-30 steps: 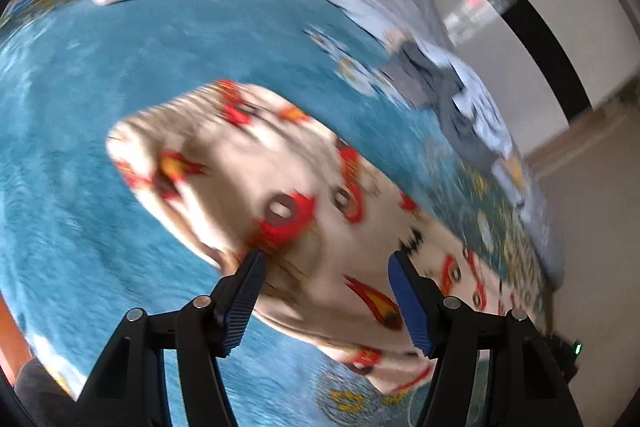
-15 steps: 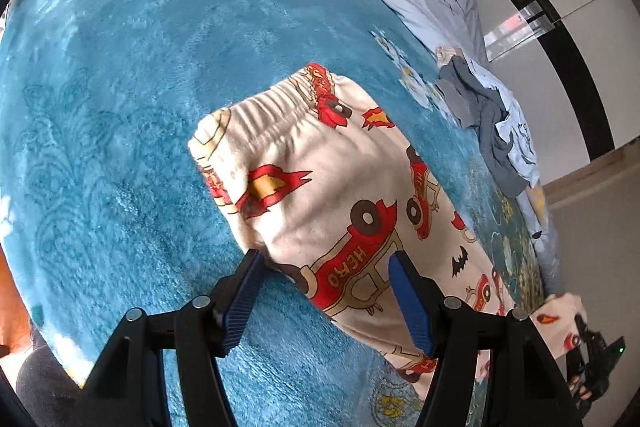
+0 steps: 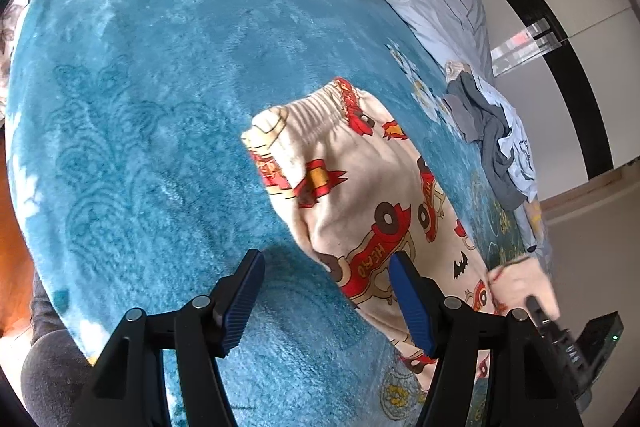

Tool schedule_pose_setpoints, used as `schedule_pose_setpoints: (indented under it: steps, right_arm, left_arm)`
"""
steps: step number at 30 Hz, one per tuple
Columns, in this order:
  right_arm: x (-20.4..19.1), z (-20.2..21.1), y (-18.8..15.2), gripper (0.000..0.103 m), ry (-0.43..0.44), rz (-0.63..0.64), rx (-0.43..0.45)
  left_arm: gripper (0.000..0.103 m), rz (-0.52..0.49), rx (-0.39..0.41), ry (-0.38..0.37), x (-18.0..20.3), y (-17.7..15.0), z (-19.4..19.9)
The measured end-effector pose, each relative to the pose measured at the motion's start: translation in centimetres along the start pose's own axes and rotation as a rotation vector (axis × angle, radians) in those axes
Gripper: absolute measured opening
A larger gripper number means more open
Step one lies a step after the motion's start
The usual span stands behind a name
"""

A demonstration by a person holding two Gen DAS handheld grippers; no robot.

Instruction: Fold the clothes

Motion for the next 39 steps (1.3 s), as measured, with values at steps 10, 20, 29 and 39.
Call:
schedule_pose_setpoints:
  steps: [10,20,29,39]
  right_arm:
    - [-2.6,-4.5,-3.9,0.028,-0.029,0.064,-0.13]
    - [-3.8,-4.8,-5.2,0.055,0.113,0.082,-0.199]
    - [3.0,1.1,-1.9,0.055,0.107,-0.152,-0.01]
    - [10.0,5.1,-3.6,0.055,0.085,-0.322,0.031]
  left_arm:
    - [0.069,-0.015,0.005,-0.004,0.0,-0.4,0.7]
    - [0.069,-0.088,0.017,-0.021,2.9,-0.9,1.7]
    - [0.07,-0.262,-0.161,-0.144,11.8,-4.8,-2.6]
    - [0.07,-0.376,-0.297,-0.147,16.7,-8.4,-7.5]
Point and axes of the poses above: each gripper's, at about its wrist camera, not at the fingertips, and z roughly against the way its jaws point, x to its right, y to its top, the point moved 7 cm from there along -z, roughly the way its jaws point, and after that the axes turned 7 degrees about -x, right-handed, at the moved point
